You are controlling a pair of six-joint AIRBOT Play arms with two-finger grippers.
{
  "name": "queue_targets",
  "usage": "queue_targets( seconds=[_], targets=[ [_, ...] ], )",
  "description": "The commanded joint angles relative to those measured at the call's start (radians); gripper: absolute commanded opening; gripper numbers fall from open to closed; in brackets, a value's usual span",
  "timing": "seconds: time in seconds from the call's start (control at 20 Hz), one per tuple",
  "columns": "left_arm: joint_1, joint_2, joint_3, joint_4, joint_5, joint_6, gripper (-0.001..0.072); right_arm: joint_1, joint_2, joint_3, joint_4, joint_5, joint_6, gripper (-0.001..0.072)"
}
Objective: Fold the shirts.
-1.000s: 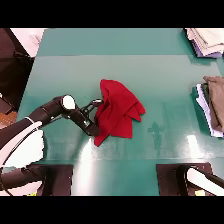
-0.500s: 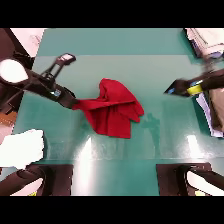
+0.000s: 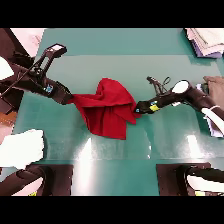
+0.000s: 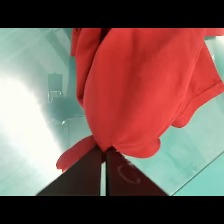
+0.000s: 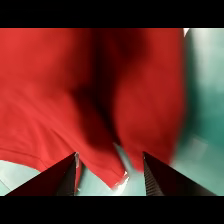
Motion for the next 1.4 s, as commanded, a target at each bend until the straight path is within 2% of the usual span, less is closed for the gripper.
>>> queue_targets(
  seconds=[0.0,0.1,0.2,0.3,0.45,0.55,0.65,0.8,1.0,1.2,1.35],
  targets=[
    [0.001,0.002,0.002,0.001,0.001,0.0,0.0025,0.061,-0.031,0.037,0.035,-0.041,-0.039,0.0472],
    [0.001,0.002,0.002,0.001,0.001,0.0,0.0025,0.082,-0.039,0.037,0.034,-0.072,-0.039,0.0471],
    [0.001,0.002,0.002,0.001,0.003,0.0,0.0025,0.099,-0.068,0.037,0.038,-0.078,-0.04,0.0432],
    [0.001,0.002,0.002,0.005,0.006,-0.001,0.0024,0.112,-0.074,0.037,0.035,-0.079,-0.074,0.0016],
    [0.001,0.011,0.054,0.155,0.028,-0.069,0.0024,0.065,0.023,0.04,-0.01,-0.093,-0.05,0.0015],
    [0.001,0.018,0.169,0.269,0.027,-0.097,0.0024,-0.026,0.133,0.09,-0.124,-0.063,0.055,0.0014],
    [0.001,0.025,0.323,0.291,0.024,-0.097,0.0025,-0.125,0.245,0.181,-0.192,-0.048,0.087,0.0014],
    [0.001,0.025,0.571,0.288,0.034,-0.097,0.0024,-0.252,0.368,0.376,-0.207,-0.048,0.087,0.0013],
    [0.001,0.03,0.864,0.242,0.055,-0.098,0.0025,-0.359,0.481,0.658,-0.209,-0.051,0.086,0.0013],
    [0.001,0.12,0.877,0.073,0.167,-0.095,0.0024,-0.415,0.567,0.858,-0.209,-0.046,0.083,0.0013],
    [0.001,0.164,0.877,-0.066,0.224,-0.095,0.0024,-0.416,0.605,0.956,-0.208,0.03,0.084,0.0013]
  ],
)
